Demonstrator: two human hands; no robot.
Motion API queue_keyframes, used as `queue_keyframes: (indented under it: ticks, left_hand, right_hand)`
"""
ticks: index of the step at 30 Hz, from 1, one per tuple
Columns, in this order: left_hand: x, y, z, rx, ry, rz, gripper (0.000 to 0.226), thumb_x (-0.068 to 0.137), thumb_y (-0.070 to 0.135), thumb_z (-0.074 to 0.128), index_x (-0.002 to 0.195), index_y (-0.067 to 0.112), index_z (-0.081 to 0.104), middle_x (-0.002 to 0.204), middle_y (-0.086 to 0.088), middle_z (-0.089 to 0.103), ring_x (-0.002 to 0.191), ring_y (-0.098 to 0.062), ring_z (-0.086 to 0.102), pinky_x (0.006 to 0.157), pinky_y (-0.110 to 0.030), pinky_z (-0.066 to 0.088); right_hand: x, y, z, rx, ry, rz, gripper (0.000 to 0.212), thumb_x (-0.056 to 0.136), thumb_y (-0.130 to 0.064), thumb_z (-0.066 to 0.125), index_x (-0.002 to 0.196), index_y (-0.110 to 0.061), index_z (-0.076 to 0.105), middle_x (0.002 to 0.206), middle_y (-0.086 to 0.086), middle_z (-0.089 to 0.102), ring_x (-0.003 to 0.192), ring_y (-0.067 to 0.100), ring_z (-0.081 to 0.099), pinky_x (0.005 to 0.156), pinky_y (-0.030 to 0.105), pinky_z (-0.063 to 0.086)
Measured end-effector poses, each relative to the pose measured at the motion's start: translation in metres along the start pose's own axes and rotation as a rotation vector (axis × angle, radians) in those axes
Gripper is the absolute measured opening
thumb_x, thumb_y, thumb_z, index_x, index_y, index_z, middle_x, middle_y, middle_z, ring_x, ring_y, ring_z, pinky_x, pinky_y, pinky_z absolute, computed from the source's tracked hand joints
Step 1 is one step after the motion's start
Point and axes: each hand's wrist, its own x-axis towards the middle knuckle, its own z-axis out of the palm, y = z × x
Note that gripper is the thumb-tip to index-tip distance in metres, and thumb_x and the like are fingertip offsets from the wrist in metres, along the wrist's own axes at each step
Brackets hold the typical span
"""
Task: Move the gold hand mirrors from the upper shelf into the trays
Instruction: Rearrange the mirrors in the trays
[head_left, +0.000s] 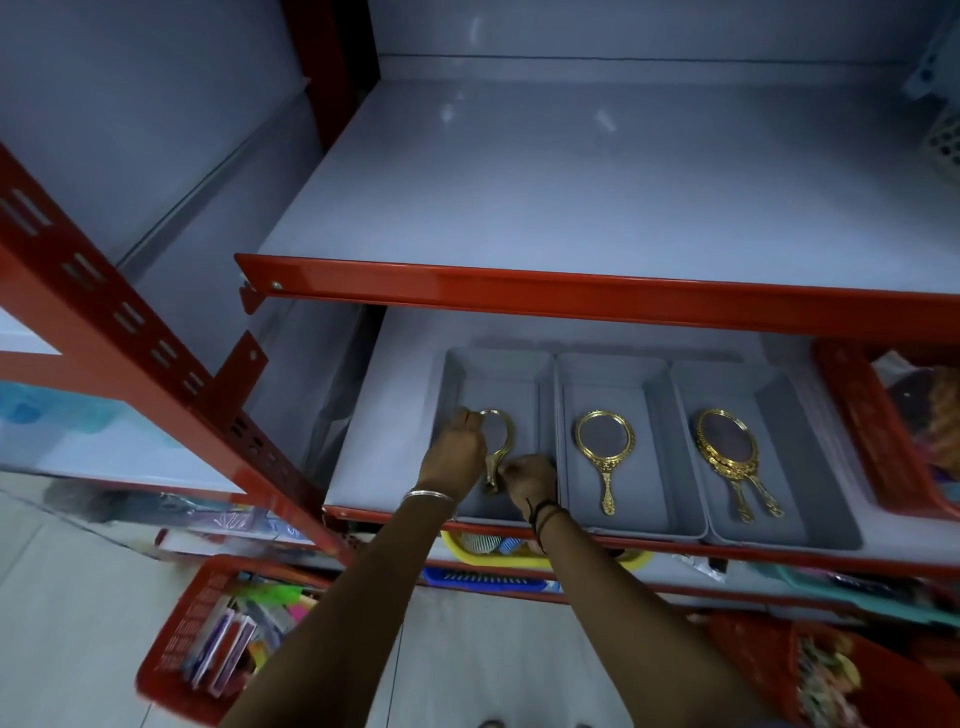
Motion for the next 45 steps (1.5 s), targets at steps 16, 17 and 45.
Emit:
queue_keyframes:
  ticks: [16,17,45]
  left_hand:
    - [0.024,-0.010,0.046,-0.122,-0.206,-0.371,0.026,0.090,0.011,0.052,0.103,-0.003,0.069,0.107,-0.021,0.072,0.105,-0.035,0.066,0.088,-0.036,0.054]
    - [0.023,-0.011,0.046,-0.132,-0.205,-0.374,0.027,0.090,0.012,0.051,0.104,-0.003,0.069,0.107,-0.021,0.072,0.104,-0.036,0.066,0.088,-0.037,0.053]
    - [0.029,0.080,0.013,-0.359,0.056,-0.168,0.031,0.088,0.010,0.045,0.101,0.001,0.072,0.108,-0.021,0.071,0.101,-0.034,0.066,0.085,-0.030,0.048]
  right_hand:
    - [0.007,0.005,0.015,0.029,0.077,-0.059,0.017,0.082,-0.002,0.059,0.081,0.003,0.075,0.085,0.020,0.075,0.082,0.031,0.070,0.073,0.039,0.060]
    - [0.008,0.005,0.016,0.039,0.076,-0.056,0.017,0.082,-0.001,0.059,0.081,0.003,0.075,0.084,0.020,0.075,0.082,0.032,0.070,0.073,0.040,0.060]
    - [0.002,0.027,-0.097,0.554,0.303,-0.070,0.014,0.079,-0.001,0.069,0.068,-0.009,0.072,0.067,0.001,0.066,0.055,0.010,0.060,0.046,0.015,0.052]
